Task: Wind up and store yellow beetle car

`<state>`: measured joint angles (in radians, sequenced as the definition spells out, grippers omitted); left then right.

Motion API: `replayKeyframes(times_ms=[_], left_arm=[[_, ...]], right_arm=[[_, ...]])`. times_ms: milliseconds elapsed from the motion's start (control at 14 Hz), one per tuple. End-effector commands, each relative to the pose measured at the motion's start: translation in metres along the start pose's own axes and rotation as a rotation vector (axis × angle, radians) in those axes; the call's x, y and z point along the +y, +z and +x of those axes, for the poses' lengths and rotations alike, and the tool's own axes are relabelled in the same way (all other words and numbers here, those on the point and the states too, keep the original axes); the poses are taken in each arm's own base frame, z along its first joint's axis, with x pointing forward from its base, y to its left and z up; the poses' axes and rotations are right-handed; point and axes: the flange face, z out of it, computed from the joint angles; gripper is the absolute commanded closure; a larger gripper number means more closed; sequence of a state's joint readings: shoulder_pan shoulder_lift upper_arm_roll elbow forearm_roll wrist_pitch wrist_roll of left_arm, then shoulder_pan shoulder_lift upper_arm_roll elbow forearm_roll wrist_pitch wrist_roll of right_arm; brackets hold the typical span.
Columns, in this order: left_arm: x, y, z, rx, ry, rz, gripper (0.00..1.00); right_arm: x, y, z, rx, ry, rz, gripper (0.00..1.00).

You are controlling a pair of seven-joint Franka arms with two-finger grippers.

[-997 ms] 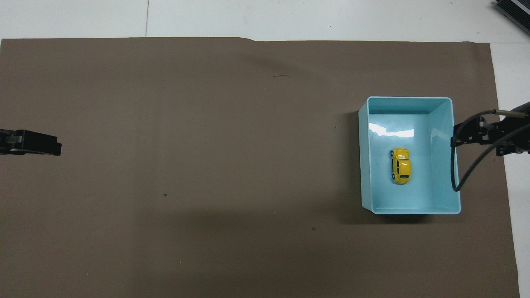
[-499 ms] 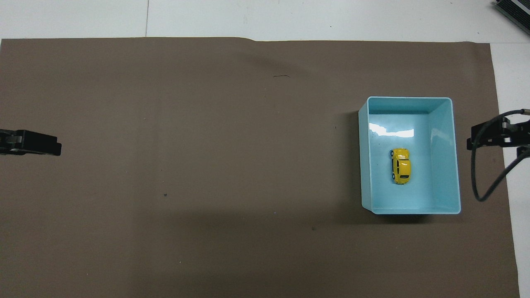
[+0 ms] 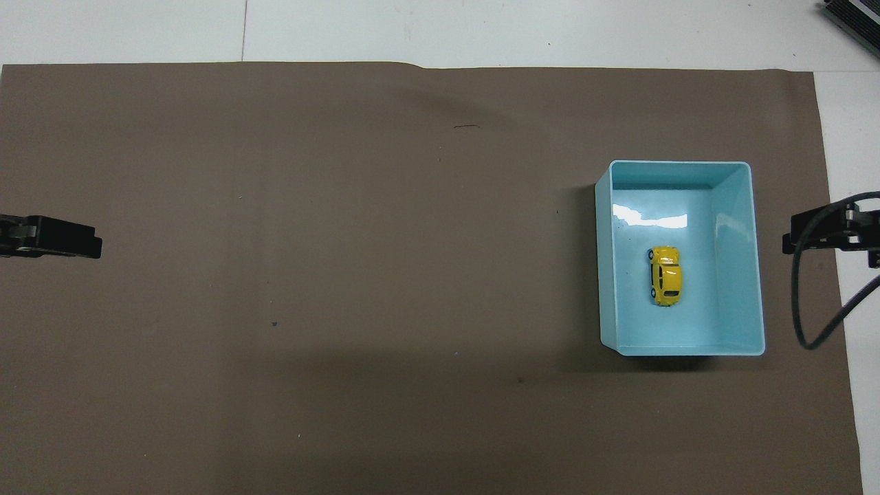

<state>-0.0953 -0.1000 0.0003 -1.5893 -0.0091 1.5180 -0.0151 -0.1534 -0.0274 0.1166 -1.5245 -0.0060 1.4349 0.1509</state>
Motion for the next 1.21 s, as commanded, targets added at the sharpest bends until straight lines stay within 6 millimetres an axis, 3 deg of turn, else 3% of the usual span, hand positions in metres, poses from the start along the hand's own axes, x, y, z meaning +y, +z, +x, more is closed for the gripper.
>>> replayKeyframes(times_ms=[0,1139], left_arm=[[-0.0036,-0.0021,-0.0037,-0.007,0.007,0.009,0.00],[-0.0036,-0.0021,-0.0037,-0.007,0.007,0.009,0.00]], right_arm=[[-0.0001,0.0049,-0.0066,0.036,-0.032,-0.019,0.00],[0.0009,0.0042,-0.0043,0.060,-0.069,-0.024,0.00]])
